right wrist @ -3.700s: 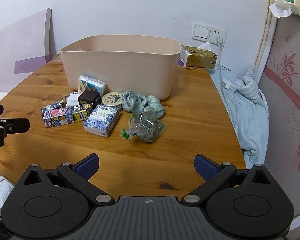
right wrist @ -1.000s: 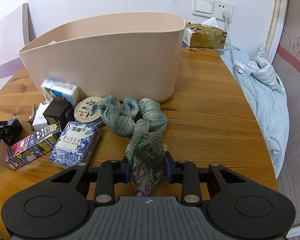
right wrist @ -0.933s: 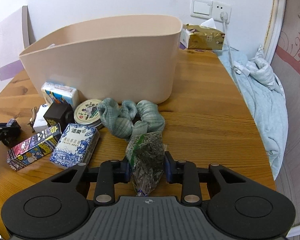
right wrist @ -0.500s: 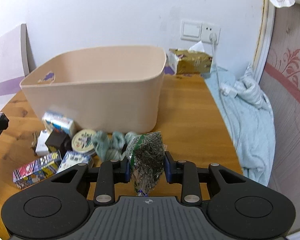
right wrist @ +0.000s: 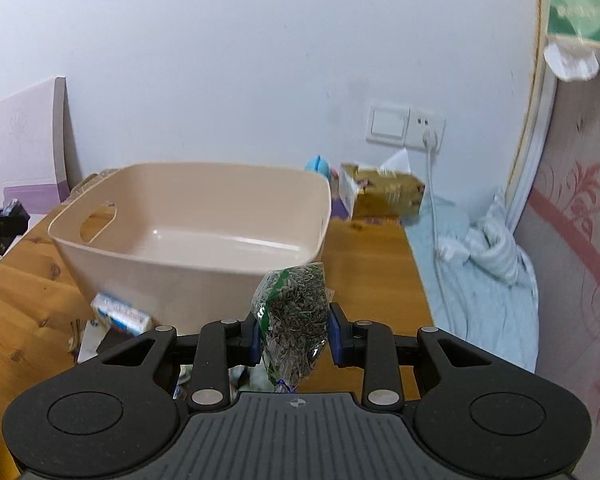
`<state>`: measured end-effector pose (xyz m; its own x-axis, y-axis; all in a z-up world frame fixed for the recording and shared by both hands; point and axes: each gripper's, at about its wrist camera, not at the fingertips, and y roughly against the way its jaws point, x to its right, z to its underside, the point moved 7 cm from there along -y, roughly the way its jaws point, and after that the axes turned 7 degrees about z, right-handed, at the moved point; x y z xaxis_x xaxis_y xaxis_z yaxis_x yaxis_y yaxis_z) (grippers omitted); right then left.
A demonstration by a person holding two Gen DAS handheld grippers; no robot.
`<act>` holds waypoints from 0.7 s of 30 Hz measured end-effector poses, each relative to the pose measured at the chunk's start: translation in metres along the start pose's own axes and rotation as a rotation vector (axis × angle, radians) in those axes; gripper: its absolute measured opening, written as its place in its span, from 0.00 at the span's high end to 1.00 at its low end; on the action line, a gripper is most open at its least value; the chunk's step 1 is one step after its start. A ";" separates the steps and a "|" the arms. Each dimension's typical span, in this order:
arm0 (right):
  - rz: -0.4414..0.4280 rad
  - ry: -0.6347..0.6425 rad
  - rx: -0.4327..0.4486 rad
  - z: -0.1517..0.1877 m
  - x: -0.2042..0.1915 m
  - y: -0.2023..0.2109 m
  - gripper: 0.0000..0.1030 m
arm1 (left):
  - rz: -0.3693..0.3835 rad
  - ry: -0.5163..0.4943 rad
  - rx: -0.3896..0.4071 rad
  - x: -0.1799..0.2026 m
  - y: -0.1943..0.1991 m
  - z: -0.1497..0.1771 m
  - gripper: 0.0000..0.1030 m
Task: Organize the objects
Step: 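Lift the purple box with left tool while right tool carries the mesh bag over the basket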
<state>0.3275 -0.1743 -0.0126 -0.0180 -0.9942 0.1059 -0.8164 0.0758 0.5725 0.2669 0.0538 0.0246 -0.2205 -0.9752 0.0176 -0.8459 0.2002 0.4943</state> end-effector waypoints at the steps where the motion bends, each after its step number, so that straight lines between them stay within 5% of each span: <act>1: 0.003 0.005 0.010 -0.004 0.000 0.001 0.72 | -0.002 0.000 0.004 0.000 -0.002 -0.004 0.77; 21: -0.016 0.014 0.053 -0.053 -0.002 -0.040 0.72 | -0.007 -0.044 -0.053 0.021 -0.085 -0.039 0.77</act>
<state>0.3910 -0.1717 0.0071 0.0031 -0.9941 0.1084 -0.8459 0.0552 0.5304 0.3528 0.0131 0.0170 -0.2366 -0.9713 -0.0234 -0.8207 0.1869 0.5400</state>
